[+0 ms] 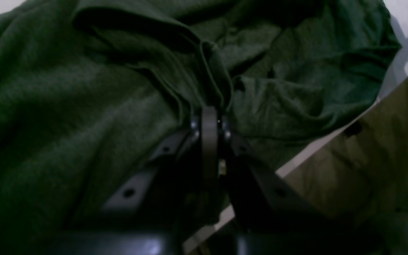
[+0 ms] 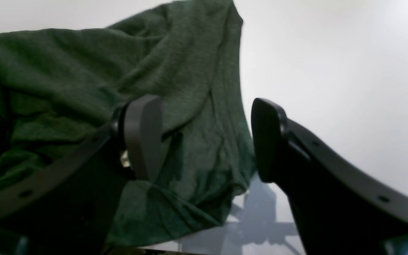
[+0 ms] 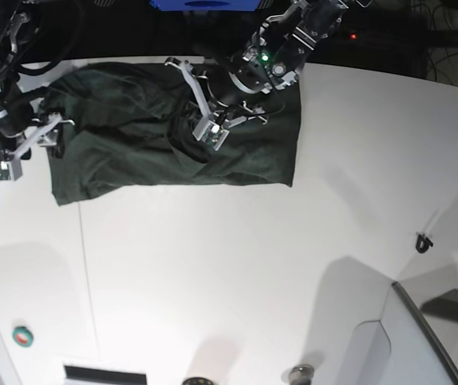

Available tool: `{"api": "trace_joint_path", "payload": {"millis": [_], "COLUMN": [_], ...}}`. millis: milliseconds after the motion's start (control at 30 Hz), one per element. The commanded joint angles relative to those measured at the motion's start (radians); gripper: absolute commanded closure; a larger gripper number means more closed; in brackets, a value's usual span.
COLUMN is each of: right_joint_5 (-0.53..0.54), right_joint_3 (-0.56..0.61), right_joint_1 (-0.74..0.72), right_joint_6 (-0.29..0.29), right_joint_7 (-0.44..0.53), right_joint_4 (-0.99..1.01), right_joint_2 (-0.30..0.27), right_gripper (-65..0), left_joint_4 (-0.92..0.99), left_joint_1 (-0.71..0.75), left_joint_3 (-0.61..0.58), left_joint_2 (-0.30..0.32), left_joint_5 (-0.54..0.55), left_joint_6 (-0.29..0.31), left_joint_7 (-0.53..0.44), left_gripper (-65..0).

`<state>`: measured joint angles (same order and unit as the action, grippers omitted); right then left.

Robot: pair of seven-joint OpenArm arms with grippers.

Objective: Layout the t-shirt on the table in an organized manner, then fold the t-shirt properly
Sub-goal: 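Fold the held end over toward the right gripper and release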

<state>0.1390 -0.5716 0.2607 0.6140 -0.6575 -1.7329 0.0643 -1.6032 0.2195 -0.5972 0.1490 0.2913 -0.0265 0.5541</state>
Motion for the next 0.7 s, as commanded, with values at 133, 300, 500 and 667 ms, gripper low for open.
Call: {"api": "trace_joint_path", "payload": {"millis": [133, 300, 500, 667], "right_joint_5": [0.012, 0.012, 0.012, 0.012], "right_joint_3": [-0.003, -0.003, -0.003, -0.003], "right_joint_1": [-0.007, -0.007, -0.002, -0.002], "right_joint_6": [0.010, 0.010, 0.010, 0.010], "right_joint_7": [0.018, 0.018, 0.017, 0.017], "right_joint_4": [-0.019, -0.019, -0.019, -0.019], "right_joint_2": [-0.008, -0.010, -0.008, -0.007], "right_gripper": [-36.2, -36.2, -36.2, -36.2], "left_joint_4": [-0.062, -0.102, -0.001, 0.094], "left_joint_1": [0.001, -0.025, -0.064, -0.131], "left_joint_3": [-0.005, 0.012, 0.124, 0.128], "left_joint_2": [-0.033, -0.002, -0.004, -0.012], "left_joint_5": [0.007, 0.000, 0.000, 0.007], "left_joint_6": [0.007, 0.006, 0.004, 0.004], "left_joint_7": [-0.019, -0.018, -0.018, -0.019], "left_gripper": [0.0, 0.0, 0.0, 0.0]}}
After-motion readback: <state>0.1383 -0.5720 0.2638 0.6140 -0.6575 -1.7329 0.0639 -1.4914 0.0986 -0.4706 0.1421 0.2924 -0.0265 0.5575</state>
